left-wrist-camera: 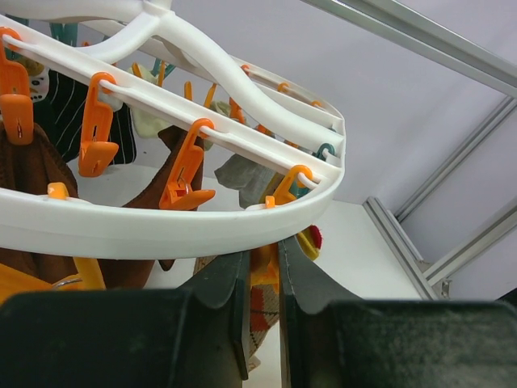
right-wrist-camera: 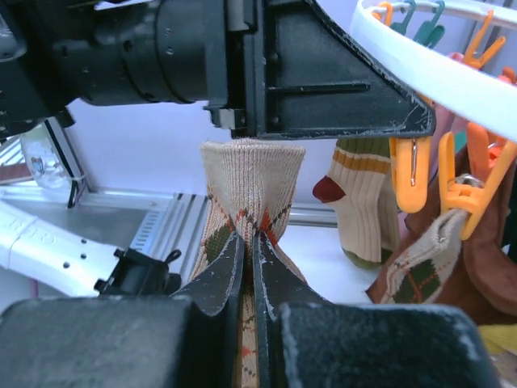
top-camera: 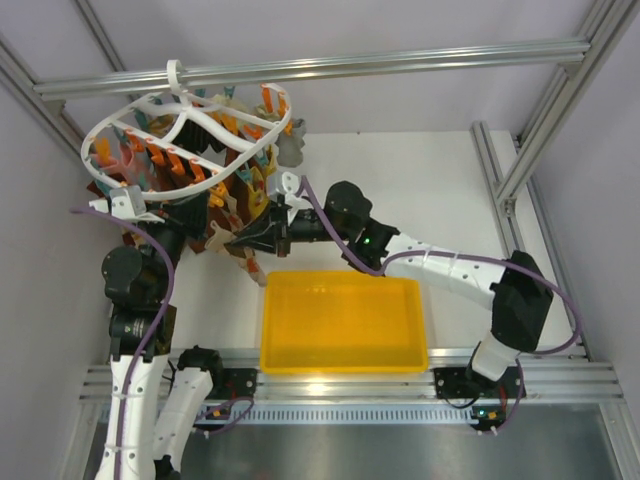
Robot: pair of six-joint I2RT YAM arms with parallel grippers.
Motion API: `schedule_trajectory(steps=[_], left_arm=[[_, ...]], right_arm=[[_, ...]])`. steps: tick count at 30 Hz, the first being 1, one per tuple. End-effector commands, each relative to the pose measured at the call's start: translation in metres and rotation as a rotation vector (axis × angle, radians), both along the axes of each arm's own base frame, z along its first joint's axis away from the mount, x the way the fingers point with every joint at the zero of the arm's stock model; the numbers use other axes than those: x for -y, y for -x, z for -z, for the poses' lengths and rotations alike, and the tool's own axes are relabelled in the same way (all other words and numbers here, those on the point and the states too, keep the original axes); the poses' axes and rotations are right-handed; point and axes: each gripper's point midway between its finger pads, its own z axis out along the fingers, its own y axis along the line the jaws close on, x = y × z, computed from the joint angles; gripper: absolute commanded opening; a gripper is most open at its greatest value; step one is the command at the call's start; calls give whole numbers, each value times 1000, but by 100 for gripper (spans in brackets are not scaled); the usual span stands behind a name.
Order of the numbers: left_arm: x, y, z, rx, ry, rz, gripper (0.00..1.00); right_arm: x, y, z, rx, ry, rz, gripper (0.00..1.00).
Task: Clip the socks to the hanger
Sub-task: Clamp the sock onto the hanger.
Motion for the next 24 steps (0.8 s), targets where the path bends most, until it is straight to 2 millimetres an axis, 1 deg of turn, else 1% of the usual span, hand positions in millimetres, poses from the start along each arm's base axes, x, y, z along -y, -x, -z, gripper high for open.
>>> schedule_trajectory(steps=[1,4,6,9,17,19,20,22,24], left_arm=[[-6,-6,-13,24,17,-34,0],[-7,-6,-13,23,25,-38,0],[-6,-5,-14,28,31,-32,0],[-4,-3,-16,39,39,-20,0],[-3,3,-18,48,29,-12,0],[-2,4,-19,54,27,-11,0],[-2,4,-19,53,25,-10,0],[-2,4,-19,51,25,-8,0],[-2,4,-18,49,26,-6,0]], right_arm=[[-17,-9,0,-62,-65,24,0],[-20,-19,10,-95,-84,45,0],[-23,-20,12,-111,-105,21,0],[-21,-17,7,-122,-149,-35,0],[-20,-31,13,-157,-146,-47,0],[-21,-36,17,-164,-135,-55,0],[-22,-38,24,-183,-115,-73,0],[-22,-40,26,-185,-112,-74,0],[-24,-46,32,-189,-105,-65,0]])
